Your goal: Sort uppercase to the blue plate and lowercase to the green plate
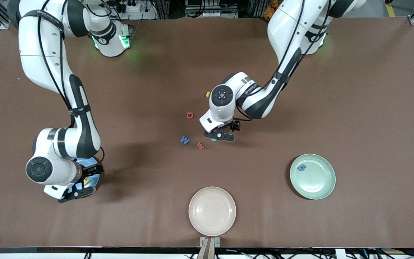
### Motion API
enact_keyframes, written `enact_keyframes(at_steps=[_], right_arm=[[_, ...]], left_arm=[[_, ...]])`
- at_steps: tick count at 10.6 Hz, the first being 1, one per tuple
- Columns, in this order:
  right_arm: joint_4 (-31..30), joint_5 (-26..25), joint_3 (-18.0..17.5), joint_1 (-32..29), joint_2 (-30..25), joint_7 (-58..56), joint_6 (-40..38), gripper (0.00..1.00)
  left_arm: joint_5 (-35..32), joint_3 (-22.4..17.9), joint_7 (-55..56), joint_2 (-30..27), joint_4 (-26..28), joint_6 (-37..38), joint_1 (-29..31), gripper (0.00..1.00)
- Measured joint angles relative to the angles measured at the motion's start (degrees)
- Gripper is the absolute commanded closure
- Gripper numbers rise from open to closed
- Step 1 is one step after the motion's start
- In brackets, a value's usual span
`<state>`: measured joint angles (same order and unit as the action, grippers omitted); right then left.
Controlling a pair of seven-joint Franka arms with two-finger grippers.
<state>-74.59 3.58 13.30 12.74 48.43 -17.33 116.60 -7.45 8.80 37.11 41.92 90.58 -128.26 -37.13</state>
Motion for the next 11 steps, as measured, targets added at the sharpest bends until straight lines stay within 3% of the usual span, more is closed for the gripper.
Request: enact_keyframes(at_steps=[3,11], right_arm=[[-0.1,0.0,0.0,0.0,0.0,0.0,0.0,0.00],[-0.1,0.0,0.0,0.0,0.0,0.0,0.0,0.00]], left_arm=[[0.0,-0.5,1.7,1.4,-0.6,-0.1,-0.2,0.18],[1.0,-0.9,3.7,3.5,-1.8,-0.1,-0.9,0.21]])
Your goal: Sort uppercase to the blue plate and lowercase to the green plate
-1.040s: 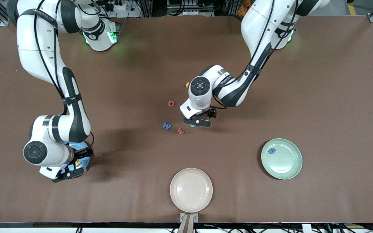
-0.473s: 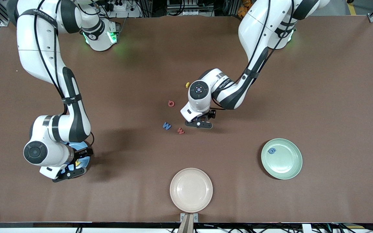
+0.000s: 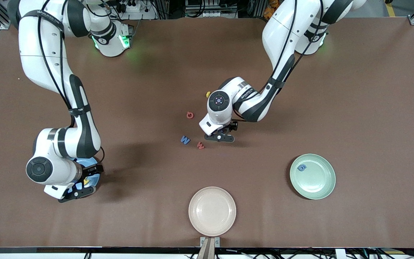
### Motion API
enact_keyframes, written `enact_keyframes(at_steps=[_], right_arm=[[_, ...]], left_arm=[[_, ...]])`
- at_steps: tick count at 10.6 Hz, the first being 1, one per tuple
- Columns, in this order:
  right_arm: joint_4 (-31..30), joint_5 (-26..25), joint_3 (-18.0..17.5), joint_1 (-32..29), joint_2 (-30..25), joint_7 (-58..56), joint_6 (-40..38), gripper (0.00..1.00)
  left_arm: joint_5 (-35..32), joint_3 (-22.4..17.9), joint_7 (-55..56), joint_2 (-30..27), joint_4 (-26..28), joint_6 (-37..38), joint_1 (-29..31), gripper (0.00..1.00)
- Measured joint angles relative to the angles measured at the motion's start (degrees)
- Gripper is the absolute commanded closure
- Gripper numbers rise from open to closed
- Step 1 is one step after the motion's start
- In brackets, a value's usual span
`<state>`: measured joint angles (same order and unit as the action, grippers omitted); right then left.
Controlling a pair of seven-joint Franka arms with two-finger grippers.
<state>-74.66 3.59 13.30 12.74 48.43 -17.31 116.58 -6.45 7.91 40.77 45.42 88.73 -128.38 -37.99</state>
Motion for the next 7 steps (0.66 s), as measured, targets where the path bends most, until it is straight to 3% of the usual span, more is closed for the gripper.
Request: enact_keyframes(at_steps=[4,7], right_arm=[[0.0,0.7,-0.1,0.5,0.0,0.9,0.0,0.00],[0.0,1.0,-0.2,3.8,0.0,7.7,0.0,0.00]], left_arm=[[0.0,-0.6,0.0,0.1,-0.3,0.0,-0.2,0.21],[0.0,-0.6,0.0,0.9,-1.0,0.0,-0.3,0.22]])
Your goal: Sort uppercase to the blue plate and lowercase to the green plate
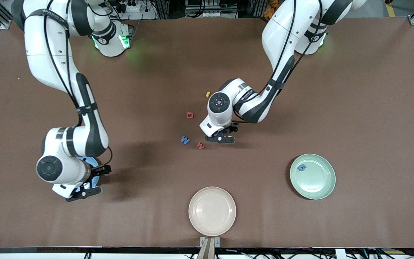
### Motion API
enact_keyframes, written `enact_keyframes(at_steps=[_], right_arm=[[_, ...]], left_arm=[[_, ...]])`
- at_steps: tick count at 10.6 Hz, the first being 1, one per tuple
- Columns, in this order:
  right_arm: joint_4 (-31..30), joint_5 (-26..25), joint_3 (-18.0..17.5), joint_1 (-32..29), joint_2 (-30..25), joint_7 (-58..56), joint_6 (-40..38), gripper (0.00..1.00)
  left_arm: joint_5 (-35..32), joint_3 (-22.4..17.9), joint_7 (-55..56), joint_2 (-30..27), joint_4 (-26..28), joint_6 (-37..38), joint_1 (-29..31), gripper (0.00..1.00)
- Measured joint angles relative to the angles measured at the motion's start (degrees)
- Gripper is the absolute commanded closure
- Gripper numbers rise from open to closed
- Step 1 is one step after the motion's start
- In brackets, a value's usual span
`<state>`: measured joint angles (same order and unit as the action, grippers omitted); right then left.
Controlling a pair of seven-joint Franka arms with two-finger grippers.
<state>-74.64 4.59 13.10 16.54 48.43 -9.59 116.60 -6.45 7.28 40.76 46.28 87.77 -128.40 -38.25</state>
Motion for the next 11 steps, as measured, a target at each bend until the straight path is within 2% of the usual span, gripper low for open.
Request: enact_keyframes(at_steps=[2,5,9,11], right_arm=[[0.0,0.4,0.0,2.4,0.0,4.3,0.1,0.00],[0.1,5.0,0.0,4.1,0.0,7.3,0.4,0.00],[0.1,5.5,0.0,5.7,0.0,11.1,0.7,0.00],[0.1,5.5,0.0,6.0,0.0,11.5,0.7,0.00]], left_arm=[[0.0,0.0,0.0,0.4,-0.4,0.0,0.0,0.26],[0.0,-0.3,0.0,0.4,-1.0,0.0,-0.1,0.31],[0.0,-0.8,0.0,0.5,-1.1,0.0,-0.4,0.37],[0.0,-0.9,0.0,0.5,-1.1,-0.1,-0.5,0.46]])
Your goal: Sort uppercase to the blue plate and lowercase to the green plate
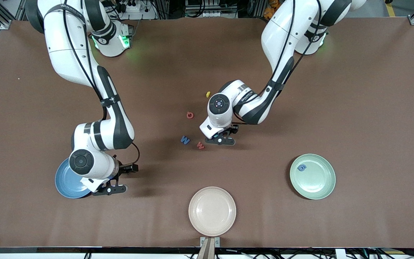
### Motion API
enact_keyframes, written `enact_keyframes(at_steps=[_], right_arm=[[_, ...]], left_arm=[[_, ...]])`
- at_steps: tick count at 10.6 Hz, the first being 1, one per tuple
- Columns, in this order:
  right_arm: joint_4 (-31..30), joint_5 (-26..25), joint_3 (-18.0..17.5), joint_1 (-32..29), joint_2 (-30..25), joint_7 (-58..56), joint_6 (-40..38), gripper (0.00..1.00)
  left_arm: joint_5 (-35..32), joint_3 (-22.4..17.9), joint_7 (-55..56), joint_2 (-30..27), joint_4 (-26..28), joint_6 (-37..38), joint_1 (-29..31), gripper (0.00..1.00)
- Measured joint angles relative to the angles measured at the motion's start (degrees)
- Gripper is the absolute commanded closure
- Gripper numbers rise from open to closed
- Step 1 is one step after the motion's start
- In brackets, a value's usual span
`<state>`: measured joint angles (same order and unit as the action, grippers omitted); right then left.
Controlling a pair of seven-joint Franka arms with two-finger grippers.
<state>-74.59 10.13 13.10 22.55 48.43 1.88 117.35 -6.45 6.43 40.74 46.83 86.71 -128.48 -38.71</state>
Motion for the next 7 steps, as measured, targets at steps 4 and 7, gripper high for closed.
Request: enact_keyframes(at_steps=[4,7], right_arm=[[0.0,0.0,0.0,0.0,0.0,0.1,0.3,0.00],[0.0,0.0,0.0,0.2,0.0,1.2,0.4,0.00]], left_arm=[[0.0,0.0,0.0,0.0,-0.2,-0.9,-0.3,0.65],[0.0,0.0,0.0,0.1,-0.3,-1.3,-0.5,0.86]])
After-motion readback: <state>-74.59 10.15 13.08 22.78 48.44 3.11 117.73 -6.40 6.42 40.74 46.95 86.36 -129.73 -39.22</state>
